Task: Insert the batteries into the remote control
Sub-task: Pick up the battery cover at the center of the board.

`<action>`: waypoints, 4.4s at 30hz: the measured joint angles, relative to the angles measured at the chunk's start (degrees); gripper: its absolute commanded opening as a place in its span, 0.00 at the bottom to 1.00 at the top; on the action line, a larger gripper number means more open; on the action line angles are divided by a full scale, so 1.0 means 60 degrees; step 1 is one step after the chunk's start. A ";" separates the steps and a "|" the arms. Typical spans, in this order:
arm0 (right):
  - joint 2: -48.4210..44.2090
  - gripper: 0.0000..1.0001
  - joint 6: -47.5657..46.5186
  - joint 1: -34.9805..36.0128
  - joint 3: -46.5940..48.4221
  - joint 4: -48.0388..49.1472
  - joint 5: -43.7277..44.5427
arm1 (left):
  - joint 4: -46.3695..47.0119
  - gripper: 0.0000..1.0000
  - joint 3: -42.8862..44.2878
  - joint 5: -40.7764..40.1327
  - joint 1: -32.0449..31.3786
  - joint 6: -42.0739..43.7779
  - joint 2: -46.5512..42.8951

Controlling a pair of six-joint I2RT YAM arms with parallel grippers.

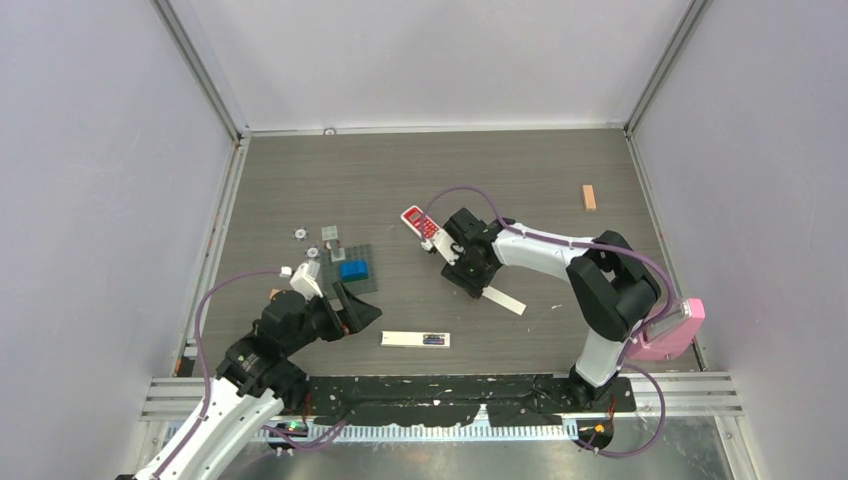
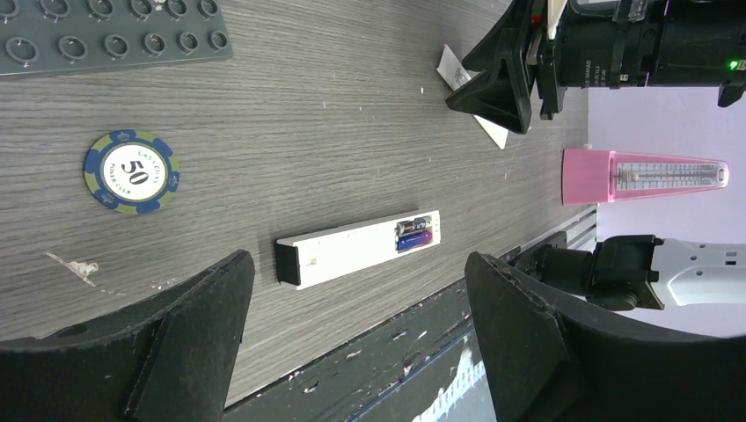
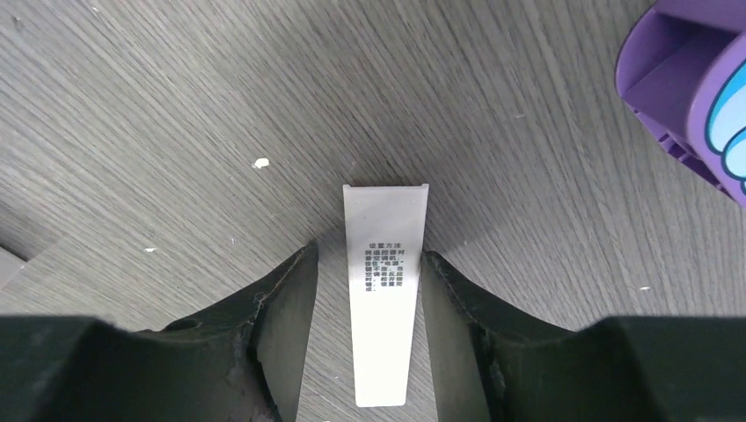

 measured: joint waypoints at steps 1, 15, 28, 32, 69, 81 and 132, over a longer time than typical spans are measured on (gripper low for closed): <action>-0.0022 0.53 -0.0007 -0.0040 -0.0040 0.0036 -0.0095 | 0.0000 0.91 0.0000 0.0000 0.0000 0.0000 0.0000; -0.0211 0.30 0.0153 -0.0364 -0.0328 0.0393 -0.0725 | 0.0015 0.91 0.0091 0.0004 0.0000 0.0007 0.0113; -0.0969 0.24 0.0237 0.0452 -0.0616 0.0750 -0.0685 | 0.0812 0.89 0.0091 0.0667 0.0000 0.0113 0.1020; -0.1902 0.24 0.0288 0.1373 -0.0616 0.0973 -0.0809 | 0.1308 0.86 0.0091 0.1082 0.0000 0.0222 0.1464; -0.2014 0.28 0.1239 0.4109 0.0306 0.2029 -0.1843 | 0.5923 0.01 -0.1045 0.3428 -0.0018 -0.1093 0.3869; -0.1971 0.73 0.2109 0.4109 0.0404 0.1963 -0.1774 | 0.5770 0.00 -0.1198 0.3410 -0.0018 -0.1253 0.2900; -0.9857 0.39 1.3409 0.3974 -0.5650 0.8083 0.0725 | 0.4138 0.00 -0.0033 0.2142 -0.0018 -0.4787 -0.1377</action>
